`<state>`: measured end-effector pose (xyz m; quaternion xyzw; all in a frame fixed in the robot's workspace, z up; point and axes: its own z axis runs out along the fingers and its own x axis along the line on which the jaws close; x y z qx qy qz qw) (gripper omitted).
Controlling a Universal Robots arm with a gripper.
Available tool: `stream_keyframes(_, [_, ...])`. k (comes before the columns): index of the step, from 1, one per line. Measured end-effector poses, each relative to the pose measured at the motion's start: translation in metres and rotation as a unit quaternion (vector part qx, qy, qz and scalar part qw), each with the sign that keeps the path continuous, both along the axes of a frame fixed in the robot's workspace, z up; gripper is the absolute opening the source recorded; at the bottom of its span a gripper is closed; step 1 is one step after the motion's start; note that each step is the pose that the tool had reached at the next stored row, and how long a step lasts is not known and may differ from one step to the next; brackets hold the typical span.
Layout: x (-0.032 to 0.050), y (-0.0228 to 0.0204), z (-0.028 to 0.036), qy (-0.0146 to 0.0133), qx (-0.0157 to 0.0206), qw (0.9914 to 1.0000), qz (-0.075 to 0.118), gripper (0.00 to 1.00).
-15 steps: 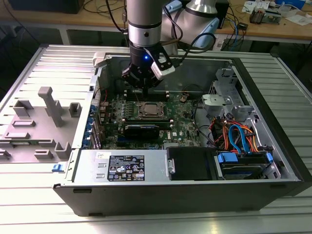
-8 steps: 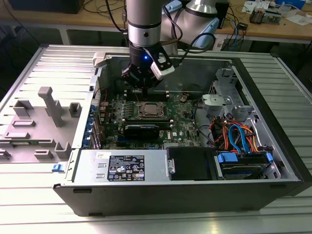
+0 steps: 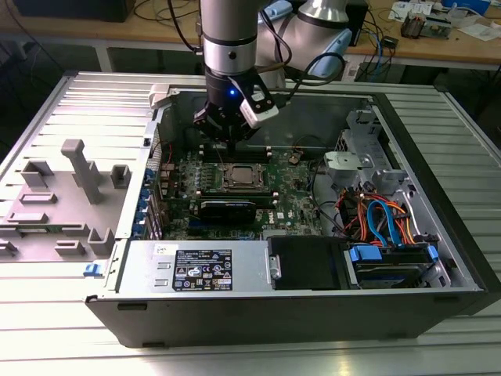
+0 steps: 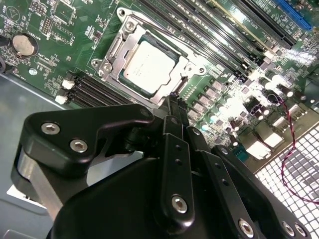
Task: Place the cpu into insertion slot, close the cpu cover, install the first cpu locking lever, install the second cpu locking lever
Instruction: 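Install the first cpu locking lever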
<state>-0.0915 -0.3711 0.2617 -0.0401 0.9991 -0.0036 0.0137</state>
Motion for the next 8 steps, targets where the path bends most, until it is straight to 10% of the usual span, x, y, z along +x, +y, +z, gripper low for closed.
stream_keyframes(8, [-0.0079,0.0000,0.0000,0.0000,0.0000,1.00000,0.000,0.11])
